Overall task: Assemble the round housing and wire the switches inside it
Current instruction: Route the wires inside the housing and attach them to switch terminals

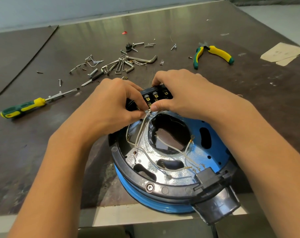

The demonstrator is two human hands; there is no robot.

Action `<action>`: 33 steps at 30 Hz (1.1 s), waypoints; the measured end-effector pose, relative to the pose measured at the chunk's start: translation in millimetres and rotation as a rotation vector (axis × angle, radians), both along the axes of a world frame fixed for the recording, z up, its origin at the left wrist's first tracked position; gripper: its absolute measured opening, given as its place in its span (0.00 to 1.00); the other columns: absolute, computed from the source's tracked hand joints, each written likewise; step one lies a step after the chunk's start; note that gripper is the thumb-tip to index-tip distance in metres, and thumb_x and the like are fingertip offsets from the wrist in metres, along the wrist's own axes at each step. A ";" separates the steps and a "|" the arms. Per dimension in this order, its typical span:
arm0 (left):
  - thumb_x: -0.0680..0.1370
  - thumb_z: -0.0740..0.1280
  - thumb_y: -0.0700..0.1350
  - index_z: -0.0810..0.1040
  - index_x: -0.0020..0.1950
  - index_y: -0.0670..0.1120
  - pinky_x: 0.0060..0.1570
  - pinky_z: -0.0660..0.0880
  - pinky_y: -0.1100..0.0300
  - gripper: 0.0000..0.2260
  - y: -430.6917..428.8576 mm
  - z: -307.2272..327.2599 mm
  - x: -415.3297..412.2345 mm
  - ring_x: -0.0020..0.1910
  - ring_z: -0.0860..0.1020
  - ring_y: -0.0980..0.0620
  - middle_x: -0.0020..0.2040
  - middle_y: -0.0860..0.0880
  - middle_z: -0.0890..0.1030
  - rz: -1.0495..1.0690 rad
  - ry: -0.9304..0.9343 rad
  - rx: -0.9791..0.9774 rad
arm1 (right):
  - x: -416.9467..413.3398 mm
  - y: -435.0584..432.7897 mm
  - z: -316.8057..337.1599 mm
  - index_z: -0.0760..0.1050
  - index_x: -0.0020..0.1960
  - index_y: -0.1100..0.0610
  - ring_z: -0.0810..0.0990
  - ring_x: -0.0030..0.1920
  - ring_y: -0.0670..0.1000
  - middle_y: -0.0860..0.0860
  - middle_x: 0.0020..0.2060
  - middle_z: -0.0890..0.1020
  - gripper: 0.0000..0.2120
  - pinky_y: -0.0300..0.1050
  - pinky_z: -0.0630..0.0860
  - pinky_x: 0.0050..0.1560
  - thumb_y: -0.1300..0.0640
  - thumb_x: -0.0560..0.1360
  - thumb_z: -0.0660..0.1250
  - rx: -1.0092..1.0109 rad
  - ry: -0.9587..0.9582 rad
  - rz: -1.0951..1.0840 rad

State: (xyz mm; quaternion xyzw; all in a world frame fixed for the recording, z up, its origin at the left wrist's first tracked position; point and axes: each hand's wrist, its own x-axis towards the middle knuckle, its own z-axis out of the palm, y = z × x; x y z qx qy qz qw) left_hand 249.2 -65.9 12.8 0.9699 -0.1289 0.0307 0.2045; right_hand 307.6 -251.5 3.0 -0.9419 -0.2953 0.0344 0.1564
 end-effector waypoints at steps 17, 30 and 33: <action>0.64 0.72 0.58 0.70 0.57 0.59 0.52 0.78 0.46 0.24 -10.7 -2.6 -4.6 0.50 0.80 0.52 0.46 0.63 0.77 0.118 -0.061 -0.094 | -3.2 -1.1 4.3 0.71 0.66 0.47 0.73 0.58 0.51 0.44 0.52 0.74 0.24 0.56 0.71 0.60 0.39 0.74 0.71 0.035 0.037 0.002; 0.69 0.76 0.56 0.72 0.60 0.57 0.55 0.77 0.46 0.23 -1.9 -7.7 1.3 0.55 0.79 0.54 0.51 0.61 0.79 0.098 -0.008 -0.090 | 0.8 -1.8 3.1 0.72 0.64 0.45 0.71 0.53 0.48 0.42 0.48 0.72 0.24 0.60 0.73 0.62 0.40 0.72 0.72 0.076 0.073 0.001; 0.73 0.74 0.53 0.73 0.62 0.56 0.56 0.77 0.48 0.20 2.6 -9.9 3.1 0.55 0.79 0.56 0.53 0.59 0.79 0.065 -0.004 -0.120 | 1.5 -1.8 3.0 0.71 0.64 0.44 0.73 0.53 0.49 0.42 0.49 0.73 0.25 0.61 0.73 0.61 0.38 0.71 0.72 0.065 0.083 -0.006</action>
